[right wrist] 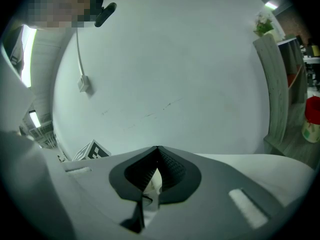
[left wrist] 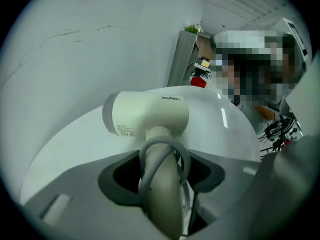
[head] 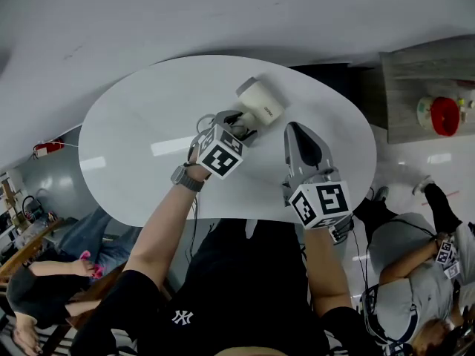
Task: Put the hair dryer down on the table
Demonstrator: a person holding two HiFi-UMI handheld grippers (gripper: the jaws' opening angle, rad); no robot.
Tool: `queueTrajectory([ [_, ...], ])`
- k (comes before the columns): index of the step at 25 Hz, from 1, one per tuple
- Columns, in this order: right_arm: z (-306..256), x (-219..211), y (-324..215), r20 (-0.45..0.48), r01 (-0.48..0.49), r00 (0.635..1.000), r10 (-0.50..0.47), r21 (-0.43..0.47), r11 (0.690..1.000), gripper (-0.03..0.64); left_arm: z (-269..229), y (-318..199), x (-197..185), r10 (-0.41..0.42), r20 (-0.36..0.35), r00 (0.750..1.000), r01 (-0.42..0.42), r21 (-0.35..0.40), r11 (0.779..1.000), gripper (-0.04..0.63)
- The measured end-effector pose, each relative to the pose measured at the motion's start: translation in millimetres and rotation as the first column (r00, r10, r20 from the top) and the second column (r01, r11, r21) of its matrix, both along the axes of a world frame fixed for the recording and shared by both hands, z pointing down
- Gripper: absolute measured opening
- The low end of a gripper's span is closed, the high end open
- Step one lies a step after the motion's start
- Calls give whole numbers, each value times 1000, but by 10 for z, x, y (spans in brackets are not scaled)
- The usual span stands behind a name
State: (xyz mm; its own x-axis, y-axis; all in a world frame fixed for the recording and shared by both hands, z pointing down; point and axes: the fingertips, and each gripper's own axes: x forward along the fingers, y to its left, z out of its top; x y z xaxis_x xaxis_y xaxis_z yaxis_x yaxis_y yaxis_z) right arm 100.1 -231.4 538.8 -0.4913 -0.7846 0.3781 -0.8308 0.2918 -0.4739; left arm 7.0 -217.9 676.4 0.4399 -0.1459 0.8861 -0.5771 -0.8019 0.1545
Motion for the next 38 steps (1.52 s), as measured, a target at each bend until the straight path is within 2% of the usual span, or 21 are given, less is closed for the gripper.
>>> queueTrajectory([
  [8, -82, -4, 46, 18, 12, 1000, -12, 12, 1000, 21, -155, 3, -53, -9, -11, 1000, 9, 45, 999, 253],
  [15, -252, -124, 199, 12, 26, 1000, -27, 42, 999, 21, -538, 25, -202, -55, -66, 996, 63, 118, 991, 252],
  [18, -352, -178, 327, 4, 32, 999, -32, 53, 998, 21, -796, 87, -271, -93, -116, 989, 111, 158, 981, 244],
  [21, -446, -248, 456, -1, 34, 999, -34, 60, 998, 21, -1117, 163, -341, -153, -201, 967, 190, 181, 965, 225],
  [25, -606, -399, 635, -14, 48, 999, -47, 83, 995, 21, -1538, 313, -422, -200, -316, 927, 273, 206, 940, 162],
  [30, -880, -609, 870, -37, 68, 997, -64, 127, 990, 21, -2021, 562, -531, -244, -440, 864, 364, 212, 907, 70],
  [34, -1124, -812, 1084, -54, 79, 996, -71, 166, 983, 21, -2321, 809, -658, -255, -502, 827, 406, 219, 887, 24],
  [38, -1359, -1009, 1275, -75, 88, 994, -74, 207, 974, 21, -2586, 1028, -733, -242, -551, 799, 422, 227, 878, 2],
])
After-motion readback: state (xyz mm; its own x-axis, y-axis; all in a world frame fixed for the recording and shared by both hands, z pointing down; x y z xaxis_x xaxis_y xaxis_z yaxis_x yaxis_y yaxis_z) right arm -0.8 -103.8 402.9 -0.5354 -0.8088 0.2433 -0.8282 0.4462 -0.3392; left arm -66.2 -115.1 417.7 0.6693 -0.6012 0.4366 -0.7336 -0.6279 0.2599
